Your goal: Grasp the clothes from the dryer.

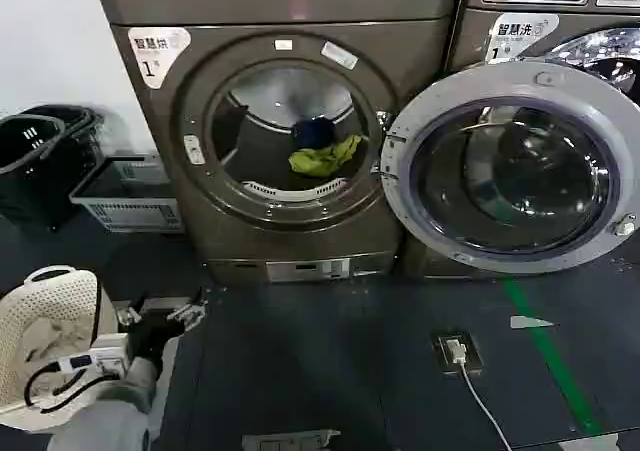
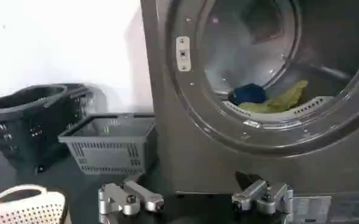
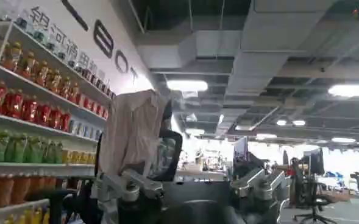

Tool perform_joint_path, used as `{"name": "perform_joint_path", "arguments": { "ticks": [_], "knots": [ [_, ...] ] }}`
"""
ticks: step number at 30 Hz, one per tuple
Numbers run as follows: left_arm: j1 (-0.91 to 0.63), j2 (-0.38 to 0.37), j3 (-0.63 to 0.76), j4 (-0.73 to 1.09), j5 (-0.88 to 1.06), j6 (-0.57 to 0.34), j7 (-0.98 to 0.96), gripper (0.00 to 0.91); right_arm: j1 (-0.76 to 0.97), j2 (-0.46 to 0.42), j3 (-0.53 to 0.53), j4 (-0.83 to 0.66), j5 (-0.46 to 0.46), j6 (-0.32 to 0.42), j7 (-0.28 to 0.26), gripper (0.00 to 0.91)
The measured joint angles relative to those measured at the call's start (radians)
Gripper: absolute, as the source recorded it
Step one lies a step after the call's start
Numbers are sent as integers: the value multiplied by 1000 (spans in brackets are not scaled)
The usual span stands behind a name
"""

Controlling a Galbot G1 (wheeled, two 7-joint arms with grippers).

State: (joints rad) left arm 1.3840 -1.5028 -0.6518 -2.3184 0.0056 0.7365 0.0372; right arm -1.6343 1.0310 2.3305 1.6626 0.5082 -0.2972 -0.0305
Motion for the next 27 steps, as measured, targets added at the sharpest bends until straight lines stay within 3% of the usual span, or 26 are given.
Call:
{"name": "perform_joint_path", "arguments": {
  "ticks": [27],
  "knots": [
    [9,-1,9,-8,2,0,2,907,-6,15,-28,-18,24,39,65,907]
  ]
}}
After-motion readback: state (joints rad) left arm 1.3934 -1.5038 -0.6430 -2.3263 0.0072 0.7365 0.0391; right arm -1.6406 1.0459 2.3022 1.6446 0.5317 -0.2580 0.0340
